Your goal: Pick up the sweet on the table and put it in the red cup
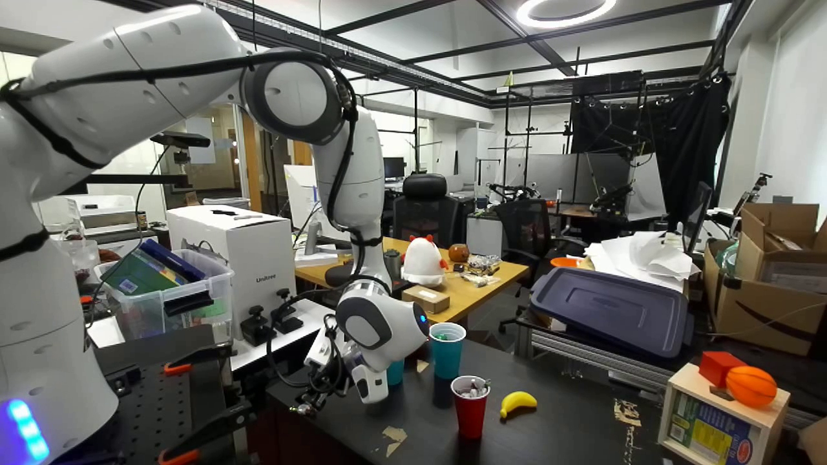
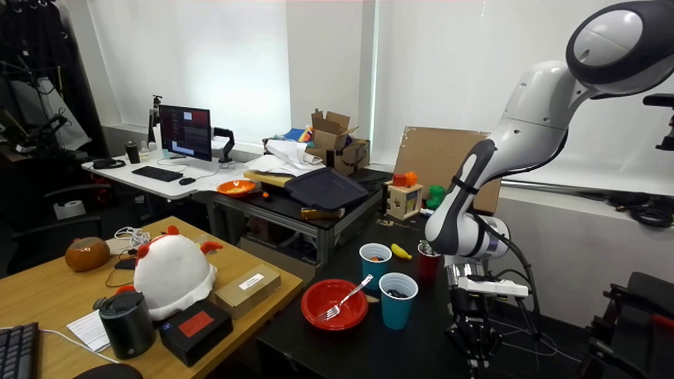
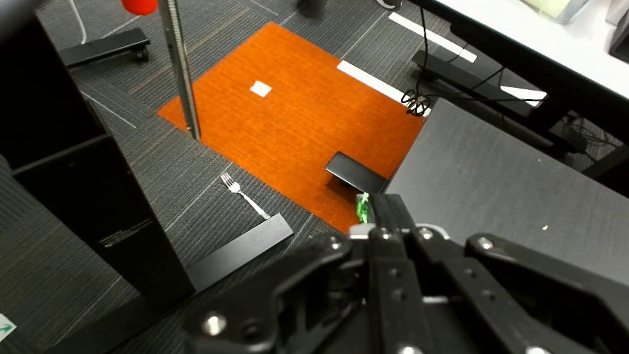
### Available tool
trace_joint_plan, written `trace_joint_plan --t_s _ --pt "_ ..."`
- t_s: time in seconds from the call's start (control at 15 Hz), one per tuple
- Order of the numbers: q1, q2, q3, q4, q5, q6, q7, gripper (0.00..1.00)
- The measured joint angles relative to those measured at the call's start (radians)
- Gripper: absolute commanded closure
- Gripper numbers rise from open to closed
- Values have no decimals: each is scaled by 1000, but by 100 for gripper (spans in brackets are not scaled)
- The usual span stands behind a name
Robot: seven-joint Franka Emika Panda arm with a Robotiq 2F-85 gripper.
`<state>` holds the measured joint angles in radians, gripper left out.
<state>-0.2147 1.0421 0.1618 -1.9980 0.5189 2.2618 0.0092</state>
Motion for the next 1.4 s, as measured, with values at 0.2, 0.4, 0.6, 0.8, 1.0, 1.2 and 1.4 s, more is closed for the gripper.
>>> trace_joint_plan --t_s 0.2,0.4,0.6,0.8,1.0,1.2,1.4 --pt "-9 0 1 0 0 -15 -29 100" --pt "-22 -2 2 2 0 -49 -59 100" --pt "-31 -5 2 3 0 -88 -81 68" --pt "-33 -7 2 3 0 -117 -104 44" --pt "-33 -7 2 4 0 -144 -123 22" --pt "-31 -7 2 5 0 -157 -134 2" --pt "-25 -7 2 10 0 -158 -144 0"
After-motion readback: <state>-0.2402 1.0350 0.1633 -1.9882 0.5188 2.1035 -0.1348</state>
